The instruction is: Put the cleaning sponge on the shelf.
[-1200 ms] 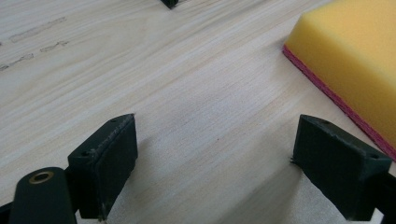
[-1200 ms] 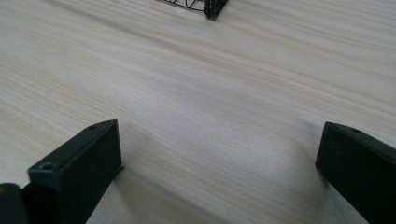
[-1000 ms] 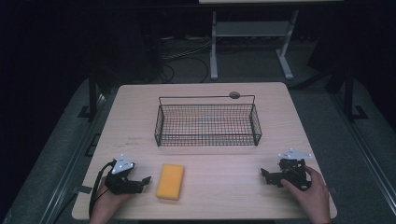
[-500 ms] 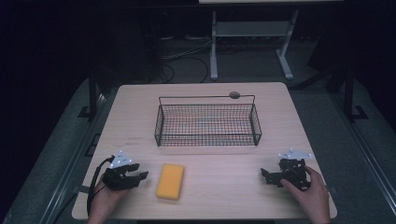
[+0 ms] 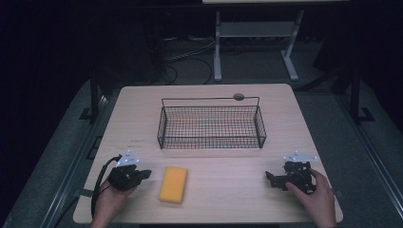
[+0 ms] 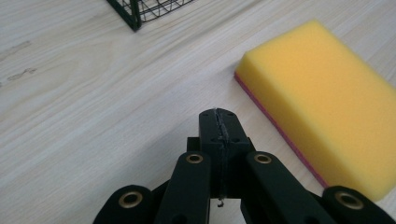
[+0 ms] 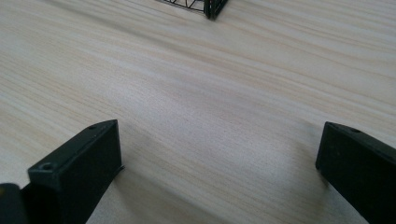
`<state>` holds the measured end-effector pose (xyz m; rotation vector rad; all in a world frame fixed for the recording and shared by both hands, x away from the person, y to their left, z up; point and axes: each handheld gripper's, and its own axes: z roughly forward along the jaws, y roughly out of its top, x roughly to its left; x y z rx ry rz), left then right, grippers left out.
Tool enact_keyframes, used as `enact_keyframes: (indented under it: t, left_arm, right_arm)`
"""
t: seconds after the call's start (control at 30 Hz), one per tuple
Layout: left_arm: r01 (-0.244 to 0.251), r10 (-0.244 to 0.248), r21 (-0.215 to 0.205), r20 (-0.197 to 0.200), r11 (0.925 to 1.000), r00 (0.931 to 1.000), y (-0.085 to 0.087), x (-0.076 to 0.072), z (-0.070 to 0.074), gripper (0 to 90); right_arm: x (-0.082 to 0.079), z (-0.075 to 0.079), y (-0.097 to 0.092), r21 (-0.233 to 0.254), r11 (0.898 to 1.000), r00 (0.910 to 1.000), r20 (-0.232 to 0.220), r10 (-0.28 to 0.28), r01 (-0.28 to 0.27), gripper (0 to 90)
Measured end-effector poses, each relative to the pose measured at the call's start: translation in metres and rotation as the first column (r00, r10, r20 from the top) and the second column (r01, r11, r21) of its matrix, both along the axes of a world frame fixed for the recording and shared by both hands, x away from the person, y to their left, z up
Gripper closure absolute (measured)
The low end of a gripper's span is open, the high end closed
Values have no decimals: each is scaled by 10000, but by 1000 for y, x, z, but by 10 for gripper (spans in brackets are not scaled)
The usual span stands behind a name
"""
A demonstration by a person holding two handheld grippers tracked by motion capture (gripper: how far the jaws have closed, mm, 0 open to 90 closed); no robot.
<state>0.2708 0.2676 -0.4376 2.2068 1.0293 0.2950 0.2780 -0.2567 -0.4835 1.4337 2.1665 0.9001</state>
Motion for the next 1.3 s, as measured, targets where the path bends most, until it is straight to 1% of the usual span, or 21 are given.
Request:
enact_keyframes:
  t: [0.17, 0.27, 0.33, 0.73, 1.0, 1.3]
  left_arm:
    - [128, -128, 2, 2, 9999, 9999, -5, 3, 1, 895]
    - [184, -184, -24, -74, 9998, 9998, -12, 5, 0, 895]
    - [259, -259, 27, -98, 9997, 9996, -14, 7, 0, 896]
    - [330, -332, -44, -352, 9994, 9988, -21, 13, -4, 896]
    - [554, -553, 1, -417, 9985, 9976, -32, 16, -5, 896]
    - [639, -639, -18, -478, 9980, 9968, -39, 19, -6, 896]
  right_arm:
    - [0, 0, 0, 6, 10000, 10000, 5, -5, 5, 0]
    - [0, 0, 0, 2, 10000, 10000, 7, 0, 0, 0]
    - [0, 0, 0, 3, 10000, 10000, 4, -4, 4, 0]
    - [0, 0, 0, 2, 10000, 10000, 4, -5, 5, 0]
    - [0, 0, 0, 2, 10000, 10000, 6, -3, 3, 0]
    - [0, 0, 0, 1, 10000, 10000, 6, 0, 0, 0]
